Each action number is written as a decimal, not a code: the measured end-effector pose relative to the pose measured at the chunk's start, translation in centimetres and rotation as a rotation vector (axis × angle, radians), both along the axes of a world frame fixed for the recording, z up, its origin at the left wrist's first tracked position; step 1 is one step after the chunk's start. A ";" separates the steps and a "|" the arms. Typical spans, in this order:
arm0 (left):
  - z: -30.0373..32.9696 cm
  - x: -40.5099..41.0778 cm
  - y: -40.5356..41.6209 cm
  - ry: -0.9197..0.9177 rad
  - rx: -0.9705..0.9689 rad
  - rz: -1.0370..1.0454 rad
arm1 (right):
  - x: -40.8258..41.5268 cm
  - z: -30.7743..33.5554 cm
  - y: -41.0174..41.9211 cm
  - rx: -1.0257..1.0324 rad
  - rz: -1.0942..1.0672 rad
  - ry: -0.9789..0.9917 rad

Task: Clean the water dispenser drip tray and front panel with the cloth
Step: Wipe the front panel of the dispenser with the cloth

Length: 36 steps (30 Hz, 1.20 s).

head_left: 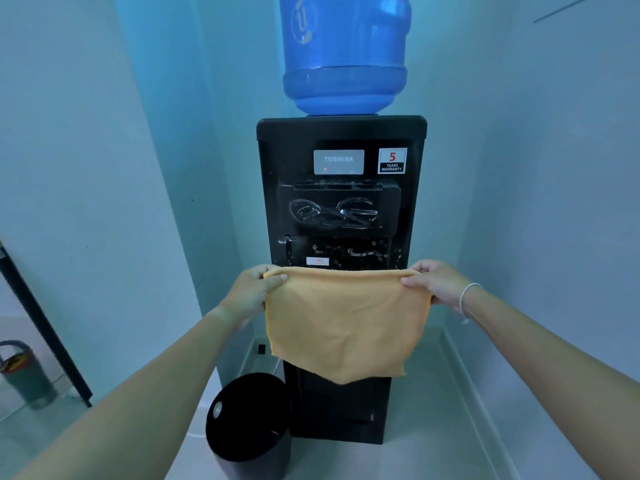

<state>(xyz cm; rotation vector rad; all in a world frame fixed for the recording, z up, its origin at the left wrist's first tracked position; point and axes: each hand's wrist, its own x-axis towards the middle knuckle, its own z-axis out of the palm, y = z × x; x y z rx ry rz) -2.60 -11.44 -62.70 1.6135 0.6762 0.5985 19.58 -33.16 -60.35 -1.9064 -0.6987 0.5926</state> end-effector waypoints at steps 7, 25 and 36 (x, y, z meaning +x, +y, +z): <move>3.4 1.7 1.0 0.025 0.358 0.177 | 0.7 2.9 1.3 -0.068 -0.214 -0.417; 10.5 9.8 4.0 -0.516 0.476 0.382 | 0.4 8.1 10.8 0.654 -0.415 -0.533; 8.8 8.6 6.4 -0.088 1.020 0.097 | 2.4 7.2 11.1 0.213 -0.198 -1.111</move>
